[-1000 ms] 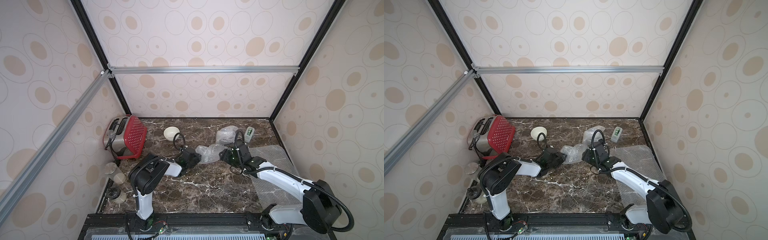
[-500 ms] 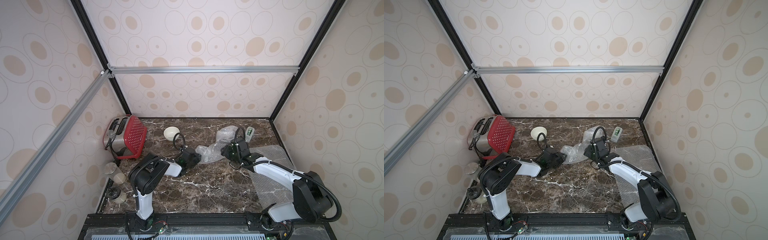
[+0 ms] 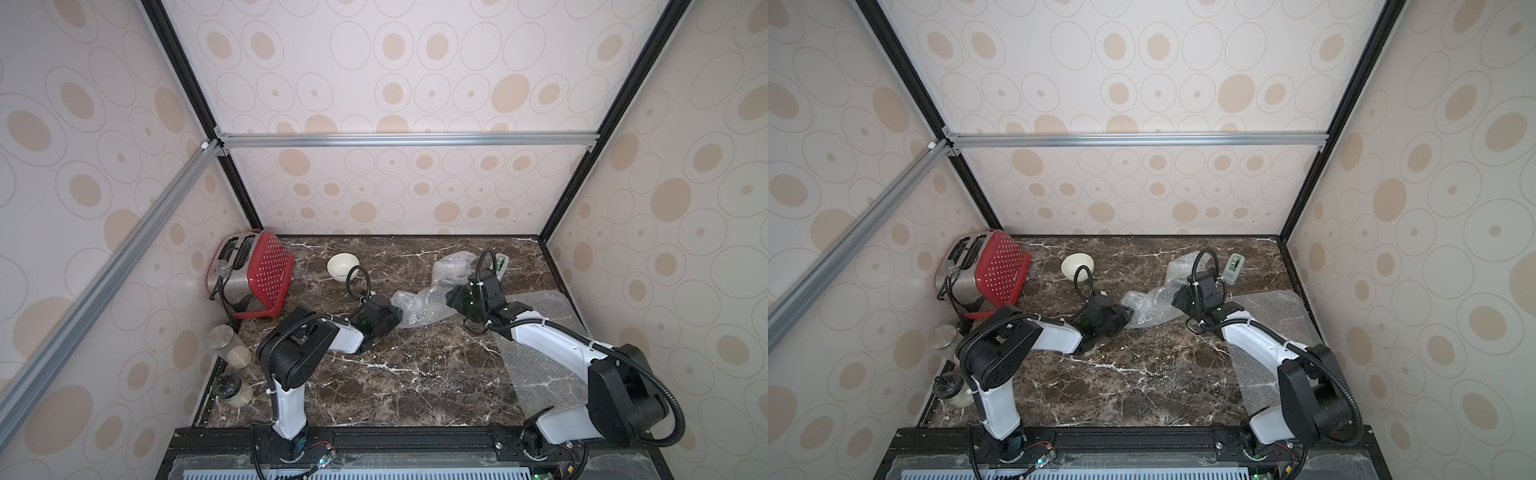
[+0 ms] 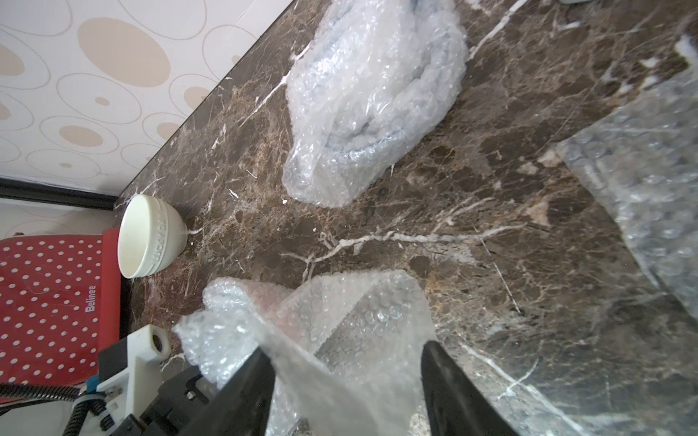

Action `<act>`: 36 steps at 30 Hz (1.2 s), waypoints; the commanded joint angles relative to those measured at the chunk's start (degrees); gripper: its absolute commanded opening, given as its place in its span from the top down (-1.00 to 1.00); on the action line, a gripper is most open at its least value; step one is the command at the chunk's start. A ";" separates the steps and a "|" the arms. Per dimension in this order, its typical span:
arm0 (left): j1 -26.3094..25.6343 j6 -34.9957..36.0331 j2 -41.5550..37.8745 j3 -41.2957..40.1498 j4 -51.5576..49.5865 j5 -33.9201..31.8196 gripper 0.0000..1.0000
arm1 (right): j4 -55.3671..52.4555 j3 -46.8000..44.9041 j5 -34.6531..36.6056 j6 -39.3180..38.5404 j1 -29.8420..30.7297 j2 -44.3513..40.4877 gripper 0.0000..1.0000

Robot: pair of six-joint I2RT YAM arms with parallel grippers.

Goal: Wrap bowls in bubble wrap
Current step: Wrap the bowl in bubble wrap.

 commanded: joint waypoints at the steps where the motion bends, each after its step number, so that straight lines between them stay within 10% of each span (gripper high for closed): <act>1: -0.28 0.57 -0.46 0.45 -2.07 -1.40 0.30 | 0.31 1.92 -0.90 0.09 0.10 1.34 -0.18; 17: -0.25 1.53 -1.16 0.69 -3.23 -1.09 0.30 | 1.77 4.58 -3.23 -2.70 -0.88 4.86 0.98; 25: -0.27 2.88 0.77 3.86 -5.95 0.73 0.30 | 14.01 3.46 -20.11 -2.52 -0.46 5.14 1.00; 36: -0.49 4.11 3.58 7.78 -7.84 2.51 0.30 | 48.23 3.92 -41.38 22.73 4.74 23.55 1.00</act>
